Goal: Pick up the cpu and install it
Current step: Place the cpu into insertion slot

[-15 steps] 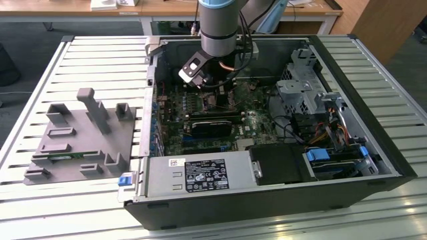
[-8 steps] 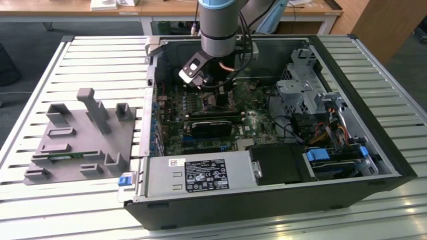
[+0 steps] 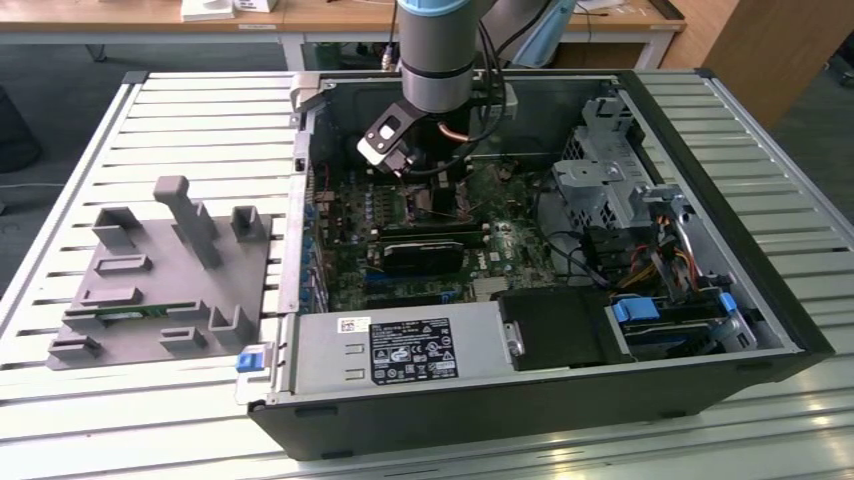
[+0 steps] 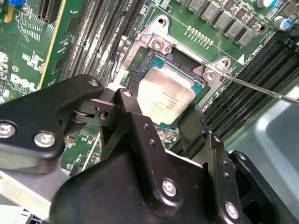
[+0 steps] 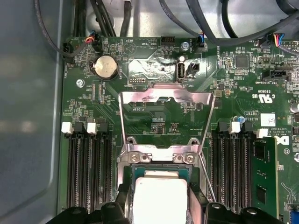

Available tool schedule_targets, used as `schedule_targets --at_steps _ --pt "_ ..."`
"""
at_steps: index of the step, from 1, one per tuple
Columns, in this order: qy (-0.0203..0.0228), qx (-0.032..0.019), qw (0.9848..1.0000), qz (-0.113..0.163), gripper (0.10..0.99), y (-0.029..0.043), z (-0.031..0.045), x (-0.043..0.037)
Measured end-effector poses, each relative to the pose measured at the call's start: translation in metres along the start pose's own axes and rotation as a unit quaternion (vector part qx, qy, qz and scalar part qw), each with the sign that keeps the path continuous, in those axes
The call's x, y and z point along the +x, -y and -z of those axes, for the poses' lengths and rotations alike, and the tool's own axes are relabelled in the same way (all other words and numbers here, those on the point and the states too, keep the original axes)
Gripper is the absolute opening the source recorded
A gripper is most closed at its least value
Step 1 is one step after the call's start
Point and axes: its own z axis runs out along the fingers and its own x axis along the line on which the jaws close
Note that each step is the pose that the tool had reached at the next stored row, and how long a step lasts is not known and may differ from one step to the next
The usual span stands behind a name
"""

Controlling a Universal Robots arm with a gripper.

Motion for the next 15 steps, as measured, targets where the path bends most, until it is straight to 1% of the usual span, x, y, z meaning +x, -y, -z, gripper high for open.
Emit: schedule_targets --at_steps 3,5,6,9,13,15 --pt "0.0002 0.0002 1.0000 0.000 0.608 0.0000 0.0007 0.0000" --pt "0.0001 0.0001 1.0000 0.000 0.592 -0.0001 0.0019 0.0000" --pt "0.0000 0.0000 1.0000 0.001 0.529 -0.0001 0.0021 0.0001" --pt "-0.0002 0.0001 1.0000 0.004 0.529 -0.0001 0.0022 -0.0001" --pt "-0.0006 0.0002 1.0000 0.008 0.529 -0.0002 0.0022 -0.0031" --pt "-0.0005 0.0002 1.0000 0.008 0.529 -0.0002 0.0022 -0.0032"
